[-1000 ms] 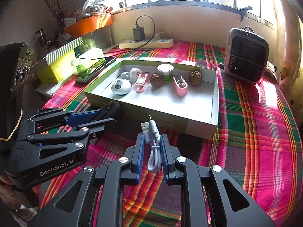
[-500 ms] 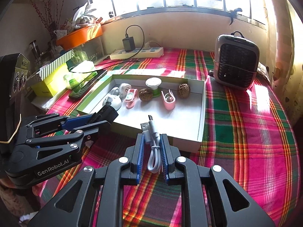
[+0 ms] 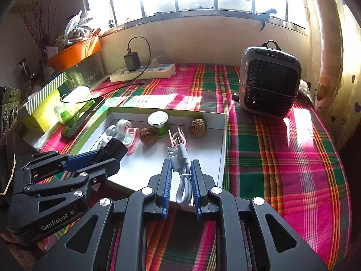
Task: Organize objects
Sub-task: 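Lift and carry the black device into the box while the right tool carries the cable, then lower and open the left tool releasing the device while the right tool releases the cable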
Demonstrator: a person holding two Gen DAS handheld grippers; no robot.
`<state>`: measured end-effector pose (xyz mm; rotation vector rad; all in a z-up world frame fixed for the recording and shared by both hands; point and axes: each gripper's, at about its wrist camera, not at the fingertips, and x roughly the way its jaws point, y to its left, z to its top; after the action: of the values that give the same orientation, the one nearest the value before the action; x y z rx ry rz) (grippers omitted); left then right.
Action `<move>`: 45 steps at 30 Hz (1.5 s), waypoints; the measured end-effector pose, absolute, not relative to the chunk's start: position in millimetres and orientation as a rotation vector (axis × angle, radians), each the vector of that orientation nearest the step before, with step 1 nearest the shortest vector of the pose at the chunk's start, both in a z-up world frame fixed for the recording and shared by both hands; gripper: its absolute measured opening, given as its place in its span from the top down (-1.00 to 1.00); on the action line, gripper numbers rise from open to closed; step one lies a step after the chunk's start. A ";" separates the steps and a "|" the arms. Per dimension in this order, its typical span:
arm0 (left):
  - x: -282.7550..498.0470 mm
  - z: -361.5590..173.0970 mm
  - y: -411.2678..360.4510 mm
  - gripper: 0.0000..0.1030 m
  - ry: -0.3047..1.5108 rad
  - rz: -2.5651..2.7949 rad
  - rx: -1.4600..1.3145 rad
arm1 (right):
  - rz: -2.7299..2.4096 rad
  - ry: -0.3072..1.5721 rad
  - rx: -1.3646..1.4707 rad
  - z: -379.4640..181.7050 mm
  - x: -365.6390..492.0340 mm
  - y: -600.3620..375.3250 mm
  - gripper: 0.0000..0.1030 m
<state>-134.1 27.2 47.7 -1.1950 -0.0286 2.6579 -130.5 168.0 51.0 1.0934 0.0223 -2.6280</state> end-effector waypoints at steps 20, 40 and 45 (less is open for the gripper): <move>-168.6 33.1 36.8 0.51 -0.013 2.635 -1.248 | -2.651 0.032 1.235 26.4 -175.2 164.8 0.65; -184.5 15.5 41.3 0.51 0.001 2.616 -1.316 | -2.628 0.046 1.281 15.7 -191.3 159.5 0.65; -185.5 13.9 40.2 0.51 0.004 2.617 -1.319 | -2.625 0.060 1.290 13.3 -193.9 156.1 0.65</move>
<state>-185.5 40.2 13.9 -1.3187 0.0036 2.6174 -193.9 156.1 13.3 1.2899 0.0598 -2.6246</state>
